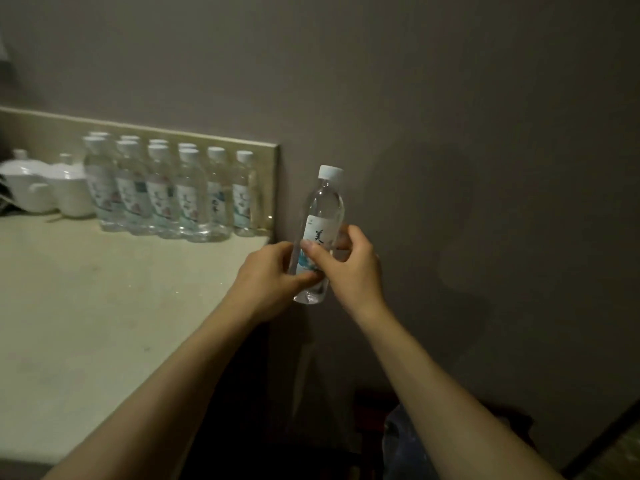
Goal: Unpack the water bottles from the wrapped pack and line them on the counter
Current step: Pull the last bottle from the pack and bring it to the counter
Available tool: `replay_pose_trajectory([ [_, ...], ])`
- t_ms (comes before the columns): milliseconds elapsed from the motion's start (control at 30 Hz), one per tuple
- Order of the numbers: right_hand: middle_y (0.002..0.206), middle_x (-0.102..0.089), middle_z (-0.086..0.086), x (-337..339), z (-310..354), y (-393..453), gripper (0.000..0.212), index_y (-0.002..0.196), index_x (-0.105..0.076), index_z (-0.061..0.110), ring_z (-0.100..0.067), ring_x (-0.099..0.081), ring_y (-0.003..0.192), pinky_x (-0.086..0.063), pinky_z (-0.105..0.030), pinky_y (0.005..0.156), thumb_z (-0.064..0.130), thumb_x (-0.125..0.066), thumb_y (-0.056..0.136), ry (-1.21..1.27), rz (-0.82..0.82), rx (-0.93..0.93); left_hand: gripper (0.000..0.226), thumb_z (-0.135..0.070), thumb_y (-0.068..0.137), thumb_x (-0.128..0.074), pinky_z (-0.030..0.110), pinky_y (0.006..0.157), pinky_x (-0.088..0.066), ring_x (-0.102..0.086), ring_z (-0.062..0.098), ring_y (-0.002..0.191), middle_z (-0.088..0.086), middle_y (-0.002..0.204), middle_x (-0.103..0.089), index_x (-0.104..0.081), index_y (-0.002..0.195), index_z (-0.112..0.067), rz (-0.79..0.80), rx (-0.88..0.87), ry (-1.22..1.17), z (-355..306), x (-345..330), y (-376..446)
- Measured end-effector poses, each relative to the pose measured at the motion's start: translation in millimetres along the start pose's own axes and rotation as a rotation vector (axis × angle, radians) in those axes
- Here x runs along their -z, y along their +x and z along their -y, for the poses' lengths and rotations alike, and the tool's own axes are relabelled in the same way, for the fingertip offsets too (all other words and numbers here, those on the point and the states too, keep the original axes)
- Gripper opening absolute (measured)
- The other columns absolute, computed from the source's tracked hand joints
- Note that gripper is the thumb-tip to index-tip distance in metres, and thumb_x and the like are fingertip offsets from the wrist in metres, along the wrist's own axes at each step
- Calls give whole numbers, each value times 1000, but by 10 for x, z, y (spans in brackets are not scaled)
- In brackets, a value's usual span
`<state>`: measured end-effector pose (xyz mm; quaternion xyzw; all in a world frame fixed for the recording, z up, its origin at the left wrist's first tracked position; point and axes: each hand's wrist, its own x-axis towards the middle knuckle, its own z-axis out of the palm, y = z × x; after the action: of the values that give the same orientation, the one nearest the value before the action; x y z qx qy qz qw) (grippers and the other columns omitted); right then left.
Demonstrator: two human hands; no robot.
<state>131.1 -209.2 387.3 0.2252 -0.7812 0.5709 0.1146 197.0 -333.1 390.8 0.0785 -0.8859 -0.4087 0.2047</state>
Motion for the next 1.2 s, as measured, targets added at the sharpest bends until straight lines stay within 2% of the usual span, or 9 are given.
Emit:
replay_pose_trajectory([
  [67,82,-63,20,-314,142,38,33,95,-59,31,-6,-66,84,-57,-32,75,49,-76,73,-32,22,42,40,-34,78,-78,40,83,-59,-70,10,87,-5,99,-74,-68,116,-24,-33,3,-17,212,233,41],
  [133,81,-60,22,-668,248,87,32,96,-56,32,-4,-63,83,-55,-27,73,47,-76,75,-56,61,58,39,-27,79,-78,38,83,-59,-70,11,88,-5,100,-73,-68,117,-24,-57,11,-37,481,476,118],
  [233,95,-68,12,-1201,343,185,42,104,-58,27,-9,-66,91,-58,-37,81,52,-73,73,-74,98,8,36,-27,81,-76,23,75,-51,-62,4,90,-9,102,-69,-67,115,-23,-88,-8,4,878,786,281],
  [367,106,-70,5,-1783,355,344,61,116,-56,29,-17,-68,96,-58,-41,83,64,-68,66,-129,41,-56,41,-33,80,-75,36,86,-52,-63,19,99,1,109,-69,-66,119,-23,-79,-10,94,1313,985,580],
  [467,116,-68,3,-2072,315,426,78,128,-50,31,-22,-67,102,-56,-44,87,72,-63,63,-188,-7,-90,46,-37,78,-74,38,89,-53,-64,24,103,6,111,-67,-65,120,-20,-43,0,120,1528,1053,782],
  [667,119,-68,5,-2306,243,603,80,128,-47,34,-23,-67,104,-55,-45,88,75,-60,61,-251,-57,-139,33,-28,83,-72,34,79,-53,-66,24,94,7,107,-69,-67,112,-14,-49,7,69,1646,1033,1026],
  [800,116,-69,0,-2332,262,672,66,124,-49,29,-25,-66,105,-54,-43,89,65,-62,70,-300,-72,-137,35,-22,86,-70,34,80,-51,-64,28,99,10,109,-66,-59,115,-7,-99,35,66,1670,997,1145],
  [1000,121,-66,-10,-2386,215,875,50,119,-48,18,-34,-61,111,-49,-42,89,51,-63,84,-406,-66,-113,22,-25,91,-60,39,78,-55,-67,34,91,15,96,-70,-65,103,-6,-39,-74,359,1689,1035,1340],
  [1200,125,-60,-14,-2412,180,1010,49,117,-47,12,-37,-57,114,-48,-45,90,47,-63,86,-442,-53,-115,18,-17,95,-55,42,79,-57,-68,31,86,13,93,-71,-68,101,-7,10,-87,422,1679,994,1489],
])
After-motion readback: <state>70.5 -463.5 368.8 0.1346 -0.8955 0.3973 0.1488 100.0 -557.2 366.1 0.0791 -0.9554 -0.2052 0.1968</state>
